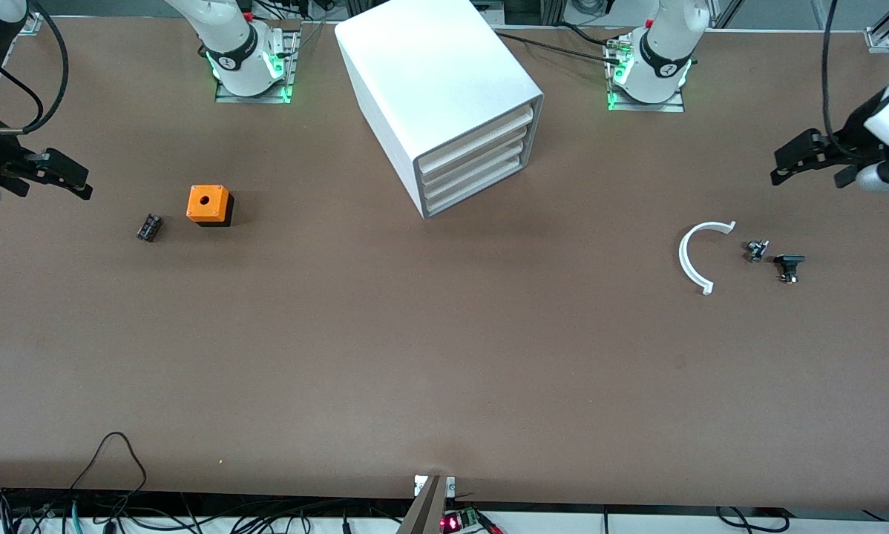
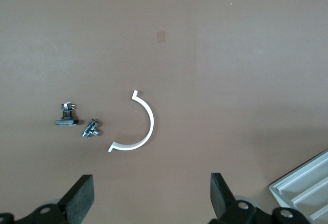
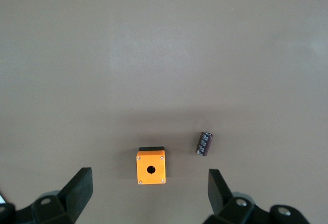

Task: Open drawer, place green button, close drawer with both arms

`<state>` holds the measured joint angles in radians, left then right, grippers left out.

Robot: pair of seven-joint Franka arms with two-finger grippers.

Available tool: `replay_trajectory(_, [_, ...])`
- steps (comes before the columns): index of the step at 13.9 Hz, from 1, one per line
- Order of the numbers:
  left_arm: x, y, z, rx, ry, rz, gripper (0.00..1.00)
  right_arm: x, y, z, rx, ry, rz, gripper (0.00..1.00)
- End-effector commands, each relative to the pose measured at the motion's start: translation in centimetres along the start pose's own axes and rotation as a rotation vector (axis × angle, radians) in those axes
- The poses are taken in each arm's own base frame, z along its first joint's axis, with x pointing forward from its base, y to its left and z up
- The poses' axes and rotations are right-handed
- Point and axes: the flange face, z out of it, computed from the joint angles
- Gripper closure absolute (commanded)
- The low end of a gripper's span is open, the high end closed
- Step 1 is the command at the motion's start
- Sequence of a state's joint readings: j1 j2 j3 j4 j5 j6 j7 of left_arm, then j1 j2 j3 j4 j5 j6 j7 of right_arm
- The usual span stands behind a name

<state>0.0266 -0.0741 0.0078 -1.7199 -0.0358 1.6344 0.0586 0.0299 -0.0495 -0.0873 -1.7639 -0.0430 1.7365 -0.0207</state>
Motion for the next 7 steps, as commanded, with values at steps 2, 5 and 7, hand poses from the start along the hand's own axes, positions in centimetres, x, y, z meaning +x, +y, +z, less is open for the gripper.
replay_trajectory(2, [0.9,0.58,0.06,0.032,-0.027,0.046,0.0,-1.24,-0.01,-1.94,0.011,-0.066,-0.003,0.0])
replay_trajectory(5, [0.66,0.94,-0.07,0.031,-0.045,0.049,0.0,-0.99,0.32,-2.31,0.012,-0.053,0.005,0.0])
replay_trajectory(7, [0.66,0.94,-0.07,0.031,-0.045,0.049,0.0,-0.88,0.31,-2.35,0.013,-0.047,0.005,0.0])
